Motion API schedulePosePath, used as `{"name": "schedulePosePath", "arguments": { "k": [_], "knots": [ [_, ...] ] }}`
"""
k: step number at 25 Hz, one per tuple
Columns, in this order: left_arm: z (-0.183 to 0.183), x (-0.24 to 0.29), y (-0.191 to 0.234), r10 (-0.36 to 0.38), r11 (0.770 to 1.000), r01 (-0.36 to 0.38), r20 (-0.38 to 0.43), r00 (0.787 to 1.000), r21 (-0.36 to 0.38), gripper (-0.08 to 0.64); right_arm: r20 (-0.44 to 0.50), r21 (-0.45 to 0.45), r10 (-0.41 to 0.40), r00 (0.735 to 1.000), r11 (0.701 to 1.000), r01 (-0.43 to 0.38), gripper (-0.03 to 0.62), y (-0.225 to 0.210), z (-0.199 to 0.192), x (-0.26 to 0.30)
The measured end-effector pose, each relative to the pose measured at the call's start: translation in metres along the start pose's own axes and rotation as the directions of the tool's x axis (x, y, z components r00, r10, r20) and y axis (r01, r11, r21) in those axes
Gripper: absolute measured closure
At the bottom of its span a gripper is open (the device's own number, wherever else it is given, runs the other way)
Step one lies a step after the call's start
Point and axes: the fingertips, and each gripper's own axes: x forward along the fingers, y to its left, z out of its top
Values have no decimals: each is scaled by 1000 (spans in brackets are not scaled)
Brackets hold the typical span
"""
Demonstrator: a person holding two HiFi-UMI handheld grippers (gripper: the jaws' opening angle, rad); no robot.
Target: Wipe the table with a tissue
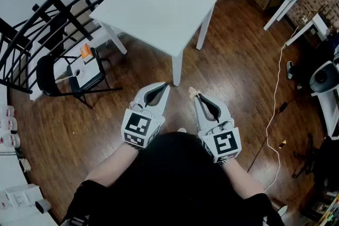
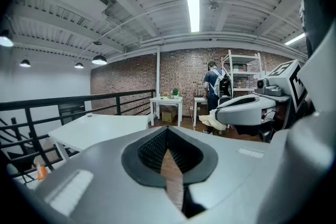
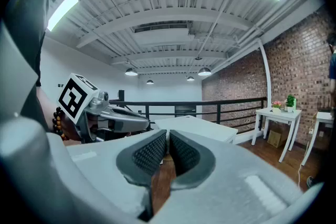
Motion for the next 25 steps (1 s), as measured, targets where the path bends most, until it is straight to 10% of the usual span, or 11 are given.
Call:
{"name": "schedulePosePath", "arguments": {
  "k": [25],
  "knots": [
    [6, 90, 94, -11, 998, 10, -11, 1000, -55, 548, -73, -9, 17, 997, 1000, -18, 584, -59, 9, 123]
  ]
}}
